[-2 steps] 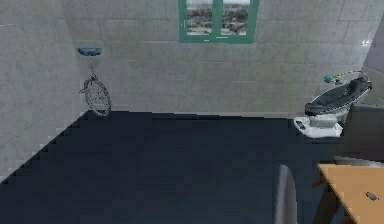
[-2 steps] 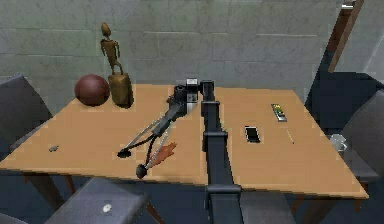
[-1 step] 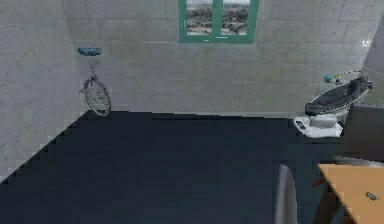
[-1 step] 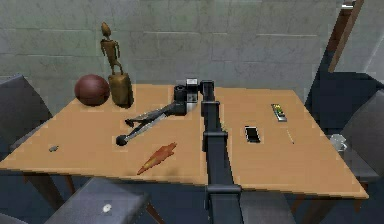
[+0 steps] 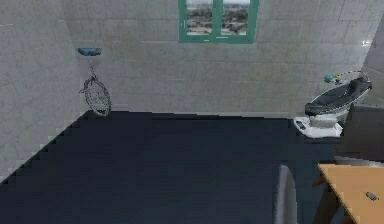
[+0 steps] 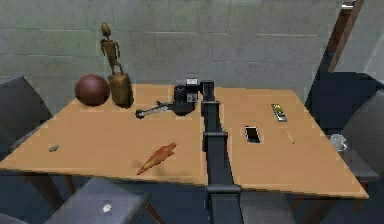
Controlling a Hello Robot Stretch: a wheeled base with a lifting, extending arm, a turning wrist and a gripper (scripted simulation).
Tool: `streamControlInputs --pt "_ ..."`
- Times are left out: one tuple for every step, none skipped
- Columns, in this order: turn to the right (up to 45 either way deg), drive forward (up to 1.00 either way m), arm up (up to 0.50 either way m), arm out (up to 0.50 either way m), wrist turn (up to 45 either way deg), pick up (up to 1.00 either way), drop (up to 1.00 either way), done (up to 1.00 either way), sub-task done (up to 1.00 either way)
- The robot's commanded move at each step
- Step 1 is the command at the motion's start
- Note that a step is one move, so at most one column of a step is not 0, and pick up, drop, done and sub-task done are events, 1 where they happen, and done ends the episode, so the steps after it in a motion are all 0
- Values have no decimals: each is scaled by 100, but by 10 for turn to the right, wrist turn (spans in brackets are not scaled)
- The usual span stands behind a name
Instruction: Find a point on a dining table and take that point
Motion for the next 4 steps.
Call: streamControlInputs --pt "0 0 0 0 60 0 0 0 0" --pt "0 0 -30 0 0 0 0 0 0" --pt "0 0 0 0 0 100 0 0 0" --pt "0 0 10 0 0 0 0 0 0"
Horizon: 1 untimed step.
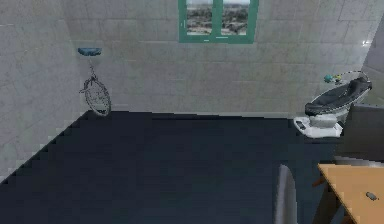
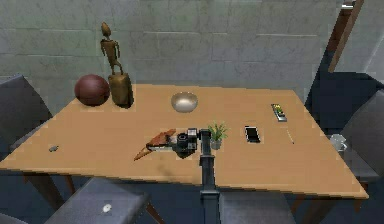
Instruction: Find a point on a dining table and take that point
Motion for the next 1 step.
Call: streamControlInputs --pt "0 0 0 0 0 0 0 100 0"
